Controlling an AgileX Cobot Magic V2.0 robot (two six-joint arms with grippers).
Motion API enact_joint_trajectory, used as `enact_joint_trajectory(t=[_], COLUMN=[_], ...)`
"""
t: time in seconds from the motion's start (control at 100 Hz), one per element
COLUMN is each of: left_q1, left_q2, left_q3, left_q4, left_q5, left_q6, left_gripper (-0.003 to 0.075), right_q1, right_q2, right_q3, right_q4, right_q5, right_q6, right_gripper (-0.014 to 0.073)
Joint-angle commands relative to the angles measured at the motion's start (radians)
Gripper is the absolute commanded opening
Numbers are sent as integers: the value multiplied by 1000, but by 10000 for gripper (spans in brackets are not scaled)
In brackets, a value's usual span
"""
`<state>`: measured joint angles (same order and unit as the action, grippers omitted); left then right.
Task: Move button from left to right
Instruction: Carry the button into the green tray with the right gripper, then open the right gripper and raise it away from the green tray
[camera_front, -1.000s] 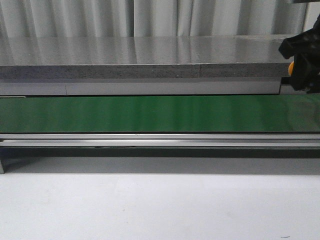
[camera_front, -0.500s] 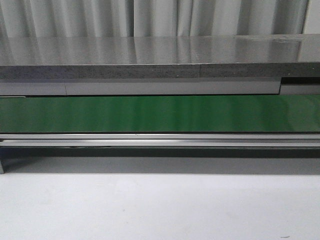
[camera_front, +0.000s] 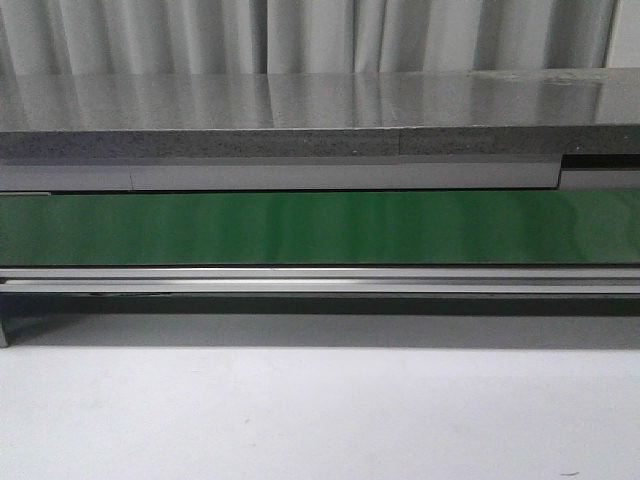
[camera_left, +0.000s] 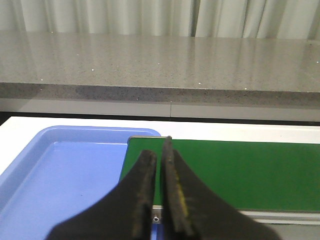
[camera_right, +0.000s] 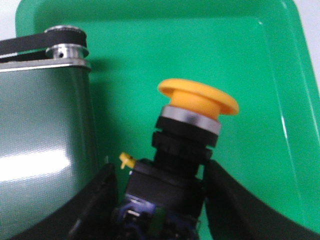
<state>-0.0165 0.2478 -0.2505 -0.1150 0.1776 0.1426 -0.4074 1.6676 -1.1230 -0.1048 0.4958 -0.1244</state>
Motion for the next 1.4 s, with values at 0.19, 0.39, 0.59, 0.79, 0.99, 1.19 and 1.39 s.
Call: enact_joint_trajectory(t=[0.19,0.39,0.59,0.79,0.99,1.19,1.39], left_q1=[-7,-7,-7,-7,-7,-7,-7], left_q2=[7,7,7,7,7,7,7], left_q3=[-30,-30,-30,-30,-30,-30,-30], left_q4=[-2,-2,-2,-2,-2,-2,-2], left_q5=[-85,-85,-85,-85,-85,-85,-85], left_q6=[-2,-2,-2,-2,-2,-2,-2], left_gripper=[5,5,5,5,5,5,5], right_q1=[-6,-6,-6,-6,-6,-6,-6], right_q2=[41,78,80,80,80,80,53], right_q3=[-36,-36,-36,-36,-36,-36,-37], right_q4=[-14,-14,-14,-14,-14,-14,-12], right_q5=[-45,-31,-36,-35,-36,-36,-26], right_q6=[-14,-14,-14,-14,-14,-14,-9], right_gripper=[174,174,174,283,424,425,425])
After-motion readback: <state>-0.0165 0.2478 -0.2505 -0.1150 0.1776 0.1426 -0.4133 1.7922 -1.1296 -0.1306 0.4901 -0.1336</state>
